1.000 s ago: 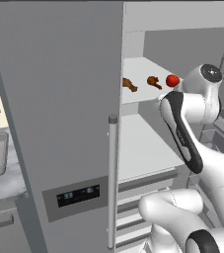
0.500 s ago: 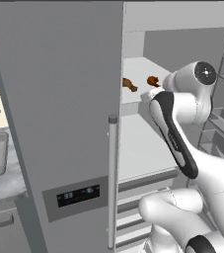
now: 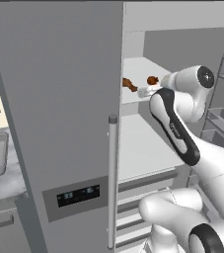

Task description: Place one tomato and one chicken drumstick in each tupperware on the nearby counter, to pack two identical lunches.

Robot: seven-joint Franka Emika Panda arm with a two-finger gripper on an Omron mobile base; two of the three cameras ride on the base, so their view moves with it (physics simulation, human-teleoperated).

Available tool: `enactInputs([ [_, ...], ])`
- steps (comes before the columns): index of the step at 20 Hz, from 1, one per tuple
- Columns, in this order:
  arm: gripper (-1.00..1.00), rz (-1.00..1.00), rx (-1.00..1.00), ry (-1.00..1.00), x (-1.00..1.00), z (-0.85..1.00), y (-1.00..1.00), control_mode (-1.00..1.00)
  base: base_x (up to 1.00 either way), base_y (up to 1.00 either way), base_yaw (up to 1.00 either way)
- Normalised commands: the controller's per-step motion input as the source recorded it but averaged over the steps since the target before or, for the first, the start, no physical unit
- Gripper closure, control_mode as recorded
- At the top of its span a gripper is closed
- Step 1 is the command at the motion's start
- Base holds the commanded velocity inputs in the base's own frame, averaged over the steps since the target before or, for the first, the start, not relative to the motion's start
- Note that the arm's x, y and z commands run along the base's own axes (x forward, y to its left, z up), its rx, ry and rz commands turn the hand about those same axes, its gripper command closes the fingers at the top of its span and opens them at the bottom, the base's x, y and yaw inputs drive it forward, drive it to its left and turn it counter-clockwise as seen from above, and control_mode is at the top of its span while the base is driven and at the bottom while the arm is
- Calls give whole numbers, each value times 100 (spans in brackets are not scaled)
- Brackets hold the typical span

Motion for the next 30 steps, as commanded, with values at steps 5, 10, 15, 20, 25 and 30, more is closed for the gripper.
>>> enactInputs([
  [5, -100, 7, -2, 1, 43, 0, 26, -100, 0, 0, 0],
  [10, -100, 6, 0, 0, 67, 0, 25, -100, 0, 0, 0],
  [15, -100, 0, 0, 5, 76, 0, 12, -100, 0, 0, 0],
  [20, -100, 0, -4, 18, 55, -7, 24, -100, 0, 0, 0],
  [25, -100, 1, 0, 4, 22, -5, 9, -100, 0, 0, 0],
  [30, -100, 0, 0, 0, 0, -9, 14, -100, 0, 0, 0],
])
